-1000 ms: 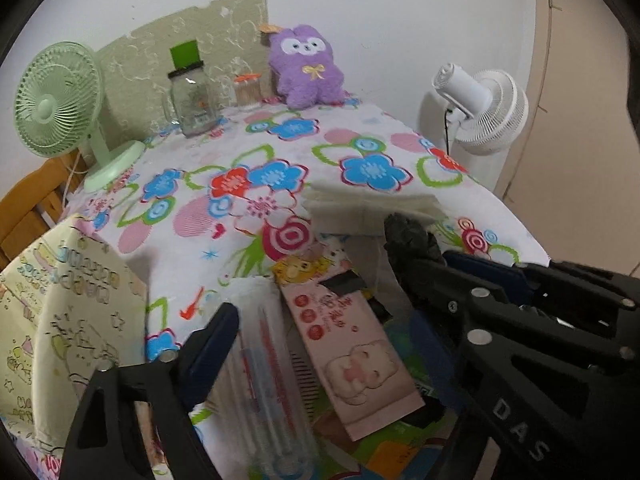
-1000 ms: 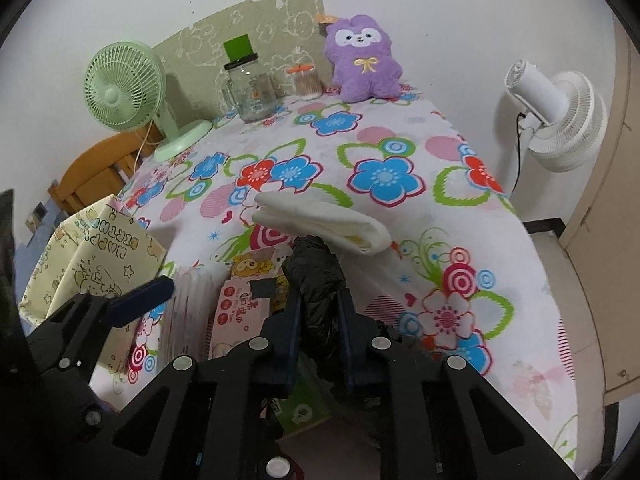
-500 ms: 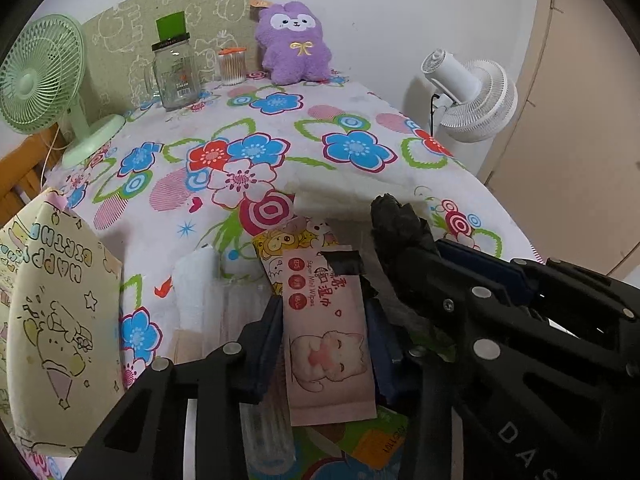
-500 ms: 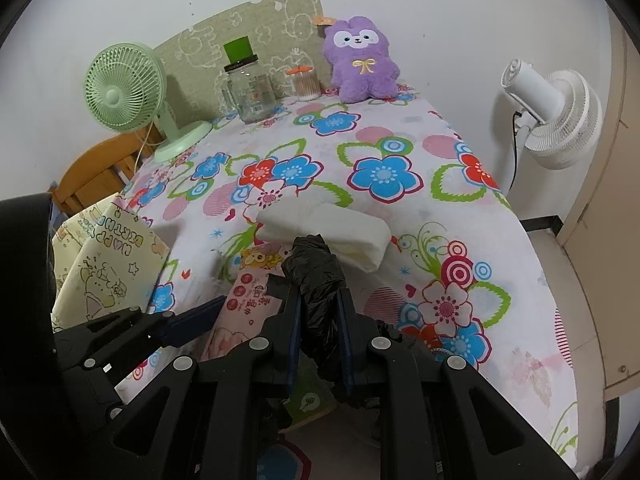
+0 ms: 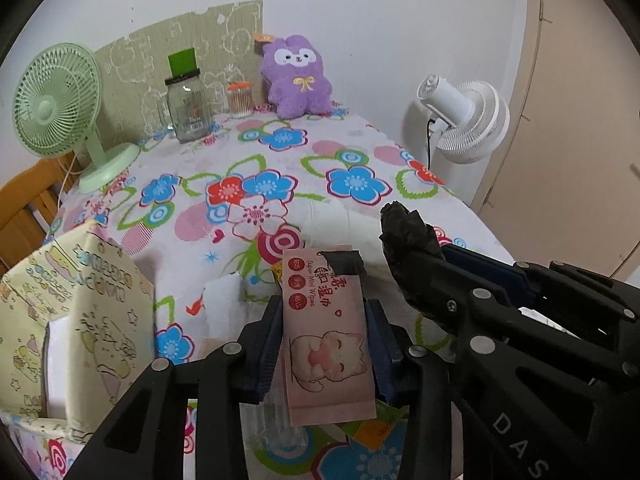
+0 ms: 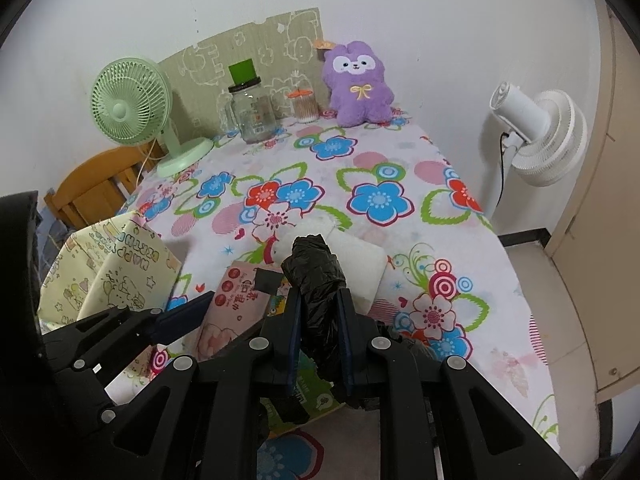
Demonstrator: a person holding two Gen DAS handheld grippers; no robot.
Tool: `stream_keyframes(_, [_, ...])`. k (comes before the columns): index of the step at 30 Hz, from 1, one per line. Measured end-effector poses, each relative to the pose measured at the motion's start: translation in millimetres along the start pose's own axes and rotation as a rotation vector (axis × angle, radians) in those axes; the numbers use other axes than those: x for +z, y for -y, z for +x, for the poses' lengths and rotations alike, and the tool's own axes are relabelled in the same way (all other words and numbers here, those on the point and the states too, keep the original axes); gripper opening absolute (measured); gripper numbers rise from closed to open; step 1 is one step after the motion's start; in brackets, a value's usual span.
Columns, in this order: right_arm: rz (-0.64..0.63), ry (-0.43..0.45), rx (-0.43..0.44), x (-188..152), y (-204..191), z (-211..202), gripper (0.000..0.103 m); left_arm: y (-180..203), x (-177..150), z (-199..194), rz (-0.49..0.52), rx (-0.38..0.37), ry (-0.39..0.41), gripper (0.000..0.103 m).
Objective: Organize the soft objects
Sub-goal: 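Carry the pink packet and black bundle in both tools over the fabric box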
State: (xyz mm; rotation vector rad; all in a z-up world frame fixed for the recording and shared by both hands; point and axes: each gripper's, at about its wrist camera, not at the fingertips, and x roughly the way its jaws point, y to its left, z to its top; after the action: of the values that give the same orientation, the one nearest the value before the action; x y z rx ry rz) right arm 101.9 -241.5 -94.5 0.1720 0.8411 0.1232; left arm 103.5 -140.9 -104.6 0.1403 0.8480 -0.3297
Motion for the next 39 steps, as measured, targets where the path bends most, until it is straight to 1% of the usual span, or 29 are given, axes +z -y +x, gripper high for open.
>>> stream_keyframes(12, [-0.013, 0.069, -0.018, 7, -19, -37, 0.02, -3, 5, -40, 0.017, 0.021, 0.076, 0.041])
stream_keyframes(23, [-0.038, 0.118, -0.025, 12, -46, -67, 0.02, -15, 6, -76, 0.018, 0.044, 0.149, 0.041])
stream_keyframes(30, [-0.063, 0.144, -0.018, 18, -65, -78, 0.02, -30, 8, -95, 0.009, 0.07, 0.184, 0.041])
stream_keyframes(39, [-0.094, 0.141, 0.013, 28, -92, -76, 0.02, -55, 10, -104, -0.022, 0.108, 0.187, 0.041])
